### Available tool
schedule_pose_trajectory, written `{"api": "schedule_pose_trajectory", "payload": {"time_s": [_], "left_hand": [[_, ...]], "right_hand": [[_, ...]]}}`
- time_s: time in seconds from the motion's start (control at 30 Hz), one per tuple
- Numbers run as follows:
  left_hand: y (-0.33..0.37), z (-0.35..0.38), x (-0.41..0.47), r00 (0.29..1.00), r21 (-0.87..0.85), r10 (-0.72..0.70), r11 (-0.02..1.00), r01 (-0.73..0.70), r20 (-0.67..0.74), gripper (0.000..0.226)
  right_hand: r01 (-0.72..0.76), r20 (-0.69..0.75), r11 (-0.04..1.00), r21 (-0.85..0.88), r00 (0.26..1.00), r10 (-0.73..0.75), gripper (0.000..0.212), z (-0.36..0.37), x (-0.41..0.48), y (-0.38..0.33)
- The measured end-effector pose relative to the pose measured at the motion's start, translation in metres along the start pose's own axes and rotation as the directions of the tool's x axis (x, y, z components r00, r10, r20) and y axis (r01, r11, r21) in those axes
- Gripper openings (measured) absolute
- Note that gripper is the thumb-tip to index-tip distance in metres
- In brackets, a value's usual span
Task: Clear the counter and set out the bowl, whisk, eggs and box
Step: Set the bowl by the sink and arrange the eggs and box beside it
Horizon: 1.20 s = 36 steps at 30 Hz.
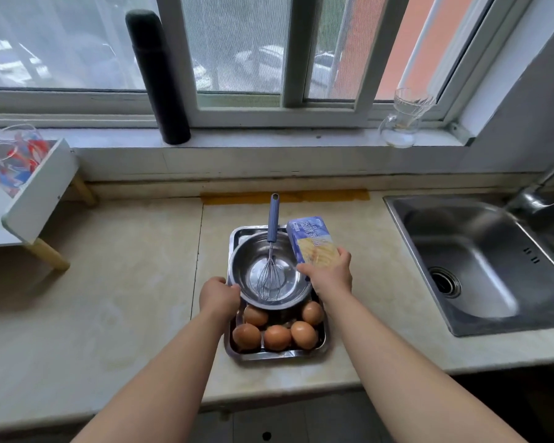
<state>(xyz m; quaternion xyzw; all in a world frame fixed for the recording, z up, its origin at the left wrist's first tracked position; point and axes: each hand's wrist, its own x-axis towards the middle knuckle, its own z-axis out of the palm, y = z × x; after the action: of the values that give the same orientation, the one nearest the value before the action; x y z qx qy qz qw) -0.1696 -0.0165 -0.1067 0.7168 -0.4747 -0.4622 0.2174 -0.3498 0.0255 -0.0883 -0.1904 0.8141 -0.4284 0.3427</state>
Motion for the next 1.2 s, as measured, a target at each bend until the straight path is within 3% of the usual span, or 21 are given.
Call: {"api": "schedule_pose_trajectory", "payload": {"time_s": [0.1, 0.17, 0.27, 0.47, 0.83, 1.03, 1.2], "left_hand": [[0.001, 0.002, 0.007, 1.0, 0.004, -0.012, 1.0, 0.012, 0.007, 0.029], [0.001, 0.003, 0.008, 0.999, -0.015, -0.013, 1.0, 0.013, 0.029, 0.011], [-0.001, 0.007, 0.011, 0.999, -0.01, -0.01, 1.0, 0.011, 0.042, 0.021], [0.006, 0.009, 0.01, 0.999, -0.056, -0.015, 0.998, 0.016, 0.031, 0.018], [0.037, 0.011, -0.009, 0.993, -0.049, 0.113, 0.992, -0.113, 0.015, 0.03], [0.049, 0.021, -0.028, 0.983, -0.03, 0.172, 0.985, -0.171, 0.063, 0.021], [0.056, 0.039, -0.048, 0.974, -0.048, 0.185, 0.982, -0.18, 0.128, 0.039]], "right_hand": [[-0.024, -0.02, 0.998, 0.053, 1.0, 0.025, 0.085, 0.013, 0.016, -0.002], [-0.032, -0.02, 0.996, 0.081, 0.999, 0.033, 0.086, 0.017, 0.023, -0.003], [-0.031, -0.019, 0.994, 0.101, 0.999, 0.034, 0.087, 0.019, 0.032, -0.003], [-0.03, -0.013, 0.993, 0.113, 0.999, 0.032, 0.086, 0.016, 0.035, -0.005], [-0.015, -0.043, 0.984, 0.178, 0.999, 0.023, 0.084, -0.023, 0.022, -0.019], [-0.011, -0.097, 0.976, 0.219, 0.995, 0.033, 0.082, -0.053, 0.01, -0.014], [-0.024, -0.149, 0.966, 0.258, 0.987, 0.064, 0.082, -0.081, 0.003, -0.001]]}}
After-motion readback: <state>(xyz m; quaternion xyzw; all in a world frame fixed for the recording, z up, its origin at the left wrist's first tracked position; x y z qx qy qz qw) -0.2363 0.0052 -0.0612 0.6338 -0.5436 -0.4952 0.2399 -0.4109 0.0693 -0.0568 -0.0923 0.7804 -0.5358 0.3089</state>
